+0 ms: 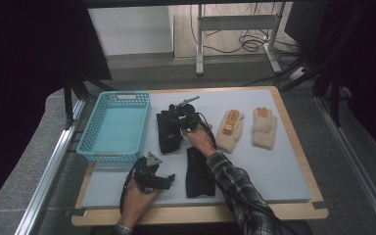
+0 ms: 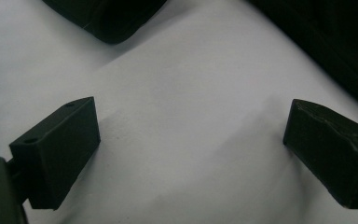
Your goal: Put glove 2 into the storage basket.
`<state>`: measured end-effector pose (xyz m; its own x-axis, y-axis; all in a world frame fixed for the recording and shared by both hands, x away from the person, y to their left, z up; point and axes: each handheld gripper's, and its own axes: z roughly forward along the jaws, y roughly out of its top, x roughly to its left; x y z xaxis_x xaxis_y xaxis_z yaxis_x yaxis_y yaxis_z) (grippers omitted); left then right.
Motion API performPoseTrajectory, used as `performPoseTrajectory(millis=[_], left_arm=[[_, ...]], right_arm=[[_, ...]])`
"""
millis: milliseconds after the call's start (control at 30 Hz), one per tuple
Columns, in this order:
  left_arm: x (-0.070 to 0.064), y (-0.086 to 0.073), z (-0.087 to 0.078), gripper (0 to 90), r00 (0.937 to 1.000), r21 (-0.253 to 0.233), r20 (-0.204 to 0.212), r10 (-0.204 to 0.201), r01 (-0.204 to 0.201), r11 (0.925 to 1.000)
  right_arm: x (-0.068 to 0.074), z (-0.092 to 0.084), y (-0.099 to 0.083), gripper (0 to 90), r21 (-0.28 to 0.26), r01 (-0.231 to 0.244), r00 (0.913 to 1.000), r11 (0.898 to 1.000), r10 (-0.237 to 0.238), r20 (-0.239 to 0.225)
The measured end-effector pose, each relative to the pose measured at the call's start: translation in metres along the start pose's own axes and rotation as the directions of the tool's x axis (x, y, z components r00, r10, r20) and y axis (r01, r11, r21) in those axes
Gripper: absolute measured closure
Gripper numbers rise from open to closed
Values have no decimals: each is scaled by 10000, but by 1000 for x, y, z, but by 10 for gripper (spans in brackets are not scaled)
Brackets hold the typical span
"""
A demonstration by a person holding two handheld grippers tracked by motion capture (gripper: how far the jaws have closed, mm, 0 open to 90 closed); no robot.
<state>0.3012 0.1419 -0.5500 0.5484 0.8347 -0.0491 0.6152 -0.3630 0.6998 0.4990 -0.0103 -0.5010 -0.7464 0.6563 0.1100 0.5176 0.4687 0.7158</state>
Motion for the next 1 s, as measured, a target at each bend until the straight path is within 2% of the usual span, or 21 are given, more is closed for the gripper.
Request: performPoseTrajectory(millis=[167, 200, 300, 333, 367, 567, 700, 733, 800, 1000], left_arm=[[0, 0, 0, 40, 10000, 14, -7, 13, -13, 10000], [0, 0, 0, 41, 10000, 14, -7, 13, -13, 10000], [0, 0, 0, 41, 10000, 12, -10, 49, -49, 10000], [0, 0, 0, 40, 10000, 12, -10, 49, -49, 10000], [0, 0, 0, 41, 10000, 15, -10, 48, -48, 10000], [0, 0, 0, 41, 10000, -3, -13, 51, -51, 10000], [0, 0, 0, 41, 10000, -1, -14, 59, -59, 10000], [0, 0, 0, 41, 10000, -1, -14, 59, -59, 10000], [0, 0, 0, 41, 10000, 16, -22, 68, -68, 10000], [0, 0, 0, 41, 10000, -25, -20, 19, -19, 10000]], right_arm=[[2, -24, 4, 878, -354, -121, 9999, 9993, 119, -76], [2, -24, 4, 878, -354, -121, 9999, 9993, 119, -76], [2, -45, 4, 878, -600, -152, 9996, 9981, 139, -229], [2, -45, 4, 878, -600, -152, 9996, 9981, 139, -229], [1, -55, 2, 878, -696, -215, 9992, 9973, 192, -337], [0, -88, -7, 878, -992, -543, 9957, 9936, 464, -807], [4, -113, -17, 877, -1140, -540, 9939, 9920, 425, -1014], [4, -113, -17, 877, -1140, -540, 9939, 9920, 425, -1014], [8, -132, -28, 878, -1284, -632, 9920, 9897, 483, -1163], [18, -162, -57, 877, -1457, -923, 9857, 9850, 696, -1534]])
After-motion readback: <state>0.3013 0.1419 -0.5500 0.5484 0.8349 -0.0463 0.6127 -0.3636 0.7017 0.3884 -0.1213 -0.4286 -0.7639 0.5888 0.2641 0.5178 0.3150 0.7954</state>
